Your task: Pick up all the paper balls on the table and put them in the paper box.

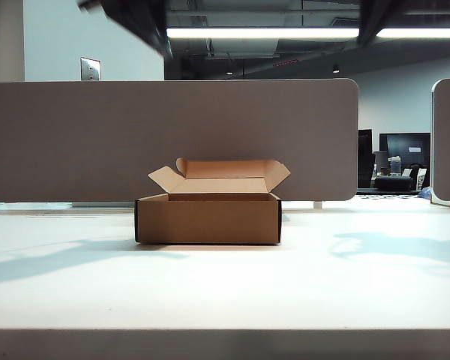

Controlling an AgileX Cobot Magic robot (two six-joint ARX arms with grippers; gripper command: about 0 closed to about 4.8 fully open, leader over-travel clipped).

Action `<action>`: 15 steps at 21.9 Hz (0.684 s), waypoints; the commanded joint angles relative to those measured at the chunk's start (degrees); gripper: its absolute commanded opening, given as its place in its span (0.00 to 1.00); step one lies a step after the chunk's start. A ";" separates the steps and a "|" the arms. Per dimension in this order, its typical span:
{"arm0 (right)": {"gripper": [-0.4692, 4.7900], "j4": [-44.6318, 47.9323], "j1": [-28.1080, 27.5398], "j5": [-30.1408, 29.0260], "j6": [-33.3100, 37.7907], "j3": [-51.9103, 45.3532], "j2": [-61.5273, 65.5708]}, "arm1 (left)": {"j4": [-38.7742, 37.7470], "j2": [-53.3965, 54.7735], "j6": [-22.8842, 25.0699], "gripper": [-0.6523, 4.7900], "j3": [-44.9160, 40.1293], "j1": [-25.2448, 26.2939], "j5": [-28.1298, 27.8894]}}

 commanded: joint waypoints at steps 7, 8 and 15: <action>0.07 1.99 0.11 -0.44 0.17 -0.46 -17.59 | -9.86 -22.80 0.33 0.11 -2.99 -0.68 0.70; 0.07 2.40 0.11 -0.42 0.17 -1.79 -20.57 | -9.77 -26.47 0.31 0.11 -6.08 -0.66 0.52; 0.07 16.66 0.13 2.19 1.09 -27.85 -46.84 | 3.43 -57.59 -0.98 0.11 -37.27 -0.63 -2.91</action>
